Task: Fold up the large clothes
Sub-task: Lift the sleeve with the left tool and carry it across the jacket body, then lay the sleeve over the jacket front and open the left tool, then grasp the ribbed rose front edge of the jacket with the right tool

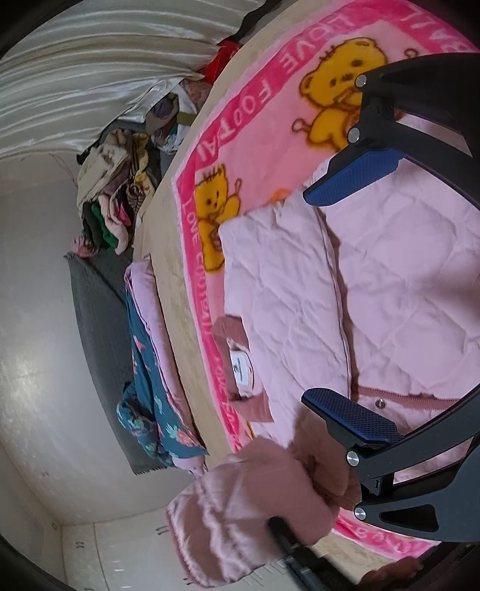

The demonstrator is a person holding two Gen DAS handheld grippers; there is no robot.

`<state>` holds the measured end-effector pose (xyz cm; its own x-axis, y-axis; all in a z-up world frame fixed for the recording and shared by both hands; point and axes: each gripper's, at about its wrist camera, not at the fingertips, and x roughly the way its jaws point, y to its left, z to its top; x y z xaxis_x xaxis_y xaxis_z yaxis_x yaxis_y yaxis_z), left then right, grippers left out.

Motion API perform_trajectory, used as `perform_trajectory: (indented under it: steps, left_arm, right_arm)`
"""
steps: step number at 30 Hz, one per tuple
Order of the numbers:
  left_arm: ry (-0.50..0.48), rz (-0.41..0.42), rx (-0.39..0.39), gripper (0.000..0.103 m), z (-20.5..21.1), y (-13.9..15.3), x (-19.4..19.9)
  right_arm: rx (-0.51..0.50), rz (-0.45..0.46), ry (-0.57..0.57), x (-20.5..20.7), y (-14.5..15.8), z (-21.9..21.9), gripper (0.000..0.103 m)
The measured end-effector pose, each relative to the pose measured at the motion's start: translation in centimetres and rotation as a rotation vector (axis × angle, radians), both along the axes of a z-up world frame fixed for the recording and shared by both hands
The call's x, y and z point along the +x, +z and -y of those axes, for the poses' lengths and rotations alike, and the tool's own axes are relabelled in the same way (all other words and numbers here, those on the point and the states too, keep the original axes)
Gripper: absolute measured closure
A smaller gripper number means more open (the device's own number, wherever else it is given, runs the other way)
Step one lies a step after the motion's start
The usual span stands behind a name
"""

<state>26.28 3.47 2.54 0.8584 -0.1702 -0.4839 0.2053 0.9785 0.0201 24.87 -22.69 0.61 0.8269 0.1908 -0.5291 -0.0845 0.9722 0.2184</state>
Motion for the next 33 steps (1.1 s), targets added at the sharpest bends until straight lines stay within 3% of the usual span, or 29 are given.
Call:
perform_trajectory:
  steps: [5,11,18,20,21,22,25,26,29,31,33]
  left_arm:
    - [-0.029,-0.059,0.045,0.094,1.1,-2.3,0.8]
    - [-0.068,-0.110,0.155,0.094,3.5,-5.3,1.4]
    - [-0.106,-0.157,0.317,0.083,6.4,-8.1,1.0]
    - [-0.119,-0.195,0.349,0.063,6.7,-8.5,1.0]
    - [-0.137,-0.215,0.350,0.028,6.8,-8.5,0.9]
    - [-0.169,-0.228,0.336,0.012,6.9,-8.4,0.6]
    - [-0.204,-0.218,0.382,0.012,7.5,-7.9,-0.3]
    - [-0.215,-0.217,0.371,0.012,7.6,-7.7,-0.6]
    - [-0.259,-0.223,0.229,0.012,6.2,-5.6,-0.7]
    - [-0.242,-0.222,0.136,0.010,4.3,-4.1,-0.3]
    - [-0.204,-0.212,0.095,0.010,2.8,-3.5,0.2]
  right_arm:
    - [0.000,-0.006,-0.031,0.0,-0.4,1.7,0.005]
    - [0.016,-0.023,-0.050,0.0,-1.2,3.2,0.005]
    - [0.052,-0.048,-0.059,0.0,-1.8,4.5,0.005]
    - [0.068,-0.052,-0.062,0.0,-1.8,4.8,0.005]
    - [0.076,-0.053,-0.062,-0.1,-1.8,5.0,0.005]
    - [0.086,-0.057,-0.065,-0.1,-1.8,5.1,0.005]
    - [0.107,-0.066,-0.067,-0.1,-1.8,5.4,0.005]
    - [0.120,-0.075,-0.056,-0.1,-1.9,5.4,0.005]
    - [0.137,-0.096,-0.026,0.0,-2.2,4.9,0.005]
    - [0.149,-0.120,0.003,0.2,-2.5,4.2,0.005]
    - [0.160,-0.154,0.040,0.6,-3.0,3.2,0.005]
